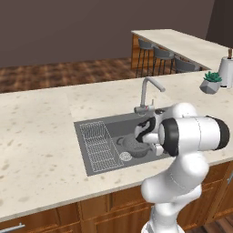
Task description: Place the colander in the left basin and the glass cup in the right basin of the sink.
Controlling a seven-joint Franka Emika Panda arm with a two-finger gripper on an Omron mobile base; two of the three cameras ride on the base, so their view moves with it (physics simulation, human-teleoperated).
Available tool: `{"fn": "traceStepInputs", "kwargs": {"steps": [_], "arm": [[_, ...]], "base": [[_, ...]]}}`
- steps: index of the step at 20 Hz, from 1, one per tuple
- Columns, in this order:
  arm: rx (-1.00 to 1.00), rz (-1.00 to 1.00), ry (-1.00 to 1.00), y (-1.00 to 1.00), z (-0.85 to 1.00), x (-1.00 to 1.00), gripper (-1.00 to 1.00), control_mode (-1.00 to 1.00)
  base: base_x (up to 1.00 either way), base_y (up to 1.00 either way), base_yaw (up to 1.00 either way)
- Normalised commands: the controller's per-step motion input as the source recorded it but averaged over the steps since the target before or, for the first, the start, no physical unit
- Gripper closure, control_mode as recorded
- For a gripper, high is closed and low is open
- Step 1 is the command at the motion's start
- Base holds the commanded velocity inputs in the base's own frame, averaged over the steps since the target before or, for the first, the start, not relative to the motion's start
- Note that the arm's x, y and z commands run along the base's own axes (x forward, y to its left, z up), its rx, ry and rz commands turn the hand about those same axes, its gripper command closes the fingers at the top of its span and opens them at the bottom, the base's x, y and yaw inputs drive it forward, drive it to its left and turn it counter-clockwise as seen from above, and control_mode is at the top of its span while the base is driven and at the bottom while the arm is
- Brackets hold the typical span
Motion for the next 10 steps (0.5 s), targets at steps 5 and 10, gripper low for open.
{"fn": "traceStepInputs", "kwargs": {"steps": [5,10], "arm": [[0.0,0.06,0.01,0.0,-0.01,0.35,1.0,-1.0],[-0.01,0.01,0.02,0.0,0.0,0.32,1.0,-1.0]], "base": [[0.0,0.0,0.0],[0.0,0.0,0.0]]}}
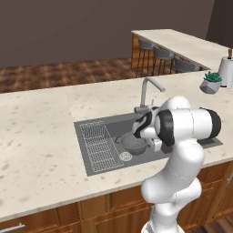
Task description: Place the colander in the left basin and the glass cup in the right basin of the sink.
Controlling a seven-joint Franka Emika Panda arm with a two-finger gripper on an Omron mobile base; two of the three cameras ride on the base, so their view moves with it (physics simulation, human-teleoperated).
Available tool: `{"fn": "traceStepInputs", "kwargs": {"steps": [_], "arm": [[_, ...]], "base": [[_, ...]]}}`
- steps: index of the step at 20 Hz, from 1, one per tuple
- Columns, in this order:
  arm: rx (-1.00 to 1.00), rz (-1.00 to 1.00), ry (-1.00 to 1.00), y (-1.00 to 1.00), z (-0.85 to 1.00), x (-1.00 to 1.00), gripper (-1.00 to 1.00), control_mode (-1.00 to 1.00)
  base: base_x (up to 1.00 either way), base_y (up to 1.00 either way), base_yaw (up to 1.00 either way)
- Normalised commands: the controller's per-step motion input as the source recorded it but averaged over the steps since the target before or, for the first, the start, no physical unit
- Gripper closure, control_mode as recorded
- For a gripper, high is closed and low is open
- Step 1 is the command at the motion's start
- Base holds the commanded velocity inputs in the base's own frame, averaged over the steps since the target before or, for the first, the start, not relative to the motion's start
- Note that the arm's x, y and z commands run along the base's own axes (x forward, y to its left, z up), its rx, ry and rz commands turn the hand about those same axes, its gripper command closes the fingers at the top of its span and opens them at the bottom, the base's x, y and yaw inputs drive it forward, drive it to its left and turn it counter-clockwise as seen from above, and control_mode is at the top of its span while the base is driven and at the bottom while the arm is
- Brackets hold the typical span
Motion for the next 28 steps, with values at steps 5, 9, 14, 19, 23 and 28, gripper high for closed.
{"fn": "traceStepInputs", "kwargs": {"steps": [5,9,14,19,23,28], "arm": [[-0.02,0.0,0.0,-0.01,-0.03,0.01,1.0,-1.0],[-0.01,0.02,-0.01,0.0,-0.25,0.11,1.0,-1.0],[-0.01,0.11,-0.01,0.0,-0.36,0.32,1.0,-1.0],[-0.01,0.14,-0.02,0.0,-0.33,0.39,1.0,-1.0],[-0.01,0.15,0.0,0.0,-0.23,0.34,1.0,-1.0],[-0.01,0.08,0.13,0.13,0.04,0.02,-1.0,-1.0]], "base": [[0.0,0.0,0.0],[0.0,0.0,0.0],[0.0,0.0,0.0],[0.0,0.0,0.0],[0.0,0.0,0.0],[0.0,0.0,0.0]]}}
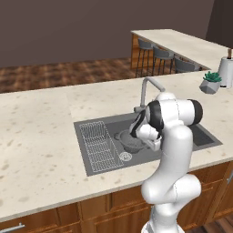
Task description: Place the colander in the left basin and the glass cup in the right basin of the sink.
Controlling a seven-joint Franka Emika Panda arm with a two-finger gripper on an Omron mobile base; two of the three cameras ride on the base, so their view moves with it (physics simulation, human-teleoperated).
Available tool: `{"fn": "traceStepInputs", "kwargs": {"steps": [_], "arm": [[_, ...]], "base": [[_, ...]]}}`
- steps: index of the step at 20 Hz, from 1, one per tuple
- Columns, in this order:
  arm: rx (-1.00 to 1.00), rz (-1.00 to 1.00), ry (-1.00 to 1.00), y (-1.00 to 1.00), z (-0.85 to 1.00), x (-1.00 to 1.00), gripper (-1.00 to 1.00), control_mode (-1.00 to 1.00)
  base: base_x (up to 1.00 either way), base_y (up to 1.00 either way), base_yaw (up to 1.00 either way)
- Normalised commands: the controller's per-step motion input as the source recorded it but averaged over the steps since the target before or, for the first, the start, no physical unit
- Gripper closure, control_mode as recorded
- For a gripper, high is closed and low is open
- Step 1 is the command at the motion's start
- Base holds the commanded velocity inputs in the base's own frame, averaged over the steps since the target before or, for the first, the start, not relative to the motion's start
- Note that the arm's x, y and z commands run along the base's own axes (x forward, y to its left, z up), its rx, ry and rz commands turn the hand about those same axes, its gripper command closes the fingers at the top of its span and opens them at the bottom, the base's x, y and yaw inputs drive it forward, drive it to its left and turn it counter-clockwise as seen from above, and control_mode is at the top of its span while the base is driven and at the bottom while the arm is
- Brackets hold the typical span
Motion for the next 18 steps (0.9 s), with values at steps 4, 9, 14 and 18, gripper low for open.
{"fn": "traceStepInputs", "kwargs": {"steps": [4,9,14,18], "arm": [[-0.01,0.0,0.06,0.0,0.29,0.0,-1.0,-1.0],[-0.08,0.0,0.05,0.09,0.37,0.0,-1.0,-1.0],[0.01,0.0,0.0,0.04,0.22,-0.01,-1.0,-1.0],[0.01,0.0,0.02,0.11,0.55,-0.12,-1.0,-1.0]], "base": [[0.0,0.0,0.0],[0.0,0.0,0.0],[0.0,0.0,0.0],[0.0,0.0,0.0]]}}
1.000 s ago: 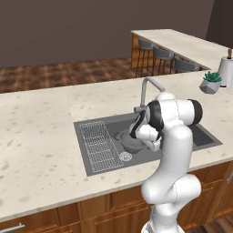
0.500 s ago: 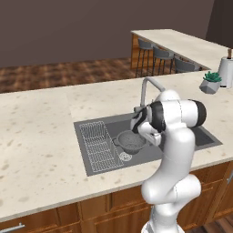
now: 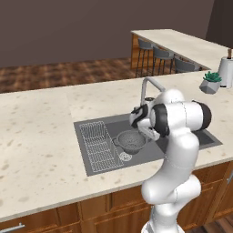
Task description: Place the colander in the left basin and the glass cup in the right basin of the sink.
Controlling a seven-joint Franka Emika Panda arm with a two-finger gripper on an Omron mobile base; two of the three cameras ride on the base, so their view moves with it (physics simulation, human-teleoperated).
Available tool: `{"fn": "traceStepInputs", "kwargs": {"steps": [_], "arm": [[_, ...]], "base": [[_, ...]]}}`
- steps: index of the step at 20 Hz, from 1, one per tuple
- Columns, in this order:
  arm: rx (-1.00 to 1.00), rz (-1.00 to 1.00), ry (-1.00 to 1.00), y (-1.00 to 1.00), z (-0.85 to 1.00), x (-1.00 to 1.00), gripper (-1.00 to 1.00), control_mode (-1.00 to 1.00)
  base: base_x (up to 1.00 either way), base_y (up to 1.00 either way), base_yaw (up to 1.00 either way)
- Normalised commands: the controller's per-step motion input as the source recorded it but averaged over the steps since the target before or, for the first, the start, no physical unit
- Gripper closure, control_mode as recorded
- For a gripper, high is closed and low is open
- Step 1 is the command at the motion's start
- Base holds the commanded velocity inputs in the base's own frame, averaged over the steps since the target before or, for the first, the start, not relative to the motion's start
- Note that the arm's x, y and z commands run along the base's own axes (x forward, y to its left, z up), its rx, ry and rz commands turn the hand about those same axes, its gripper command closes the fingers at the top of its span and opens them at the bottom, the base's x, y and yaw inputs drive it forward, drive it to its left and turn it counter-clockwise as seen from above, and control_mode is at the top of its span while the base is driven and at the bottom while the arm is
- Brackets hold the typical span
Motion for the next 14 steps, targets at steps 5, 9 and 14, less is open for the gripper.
{"fn": "traceStepInputs", "kwargs": {"steps": [5,9,14], "arm": [[0.02,0.0,0.03,0.14,0.84,-0.33,-1.0,-1.0],[-0.05,0.03,0.0,0.51,0.8,-0.51,-1.0,-1.0],[-0.01,0.05,0.05,0.41,0.76,-0.6,-1.0,-1.0]], "base": [[0.0,0.0,0.0],[0.0,0.0,0.0],[0.0,0.0,0.0]]}}
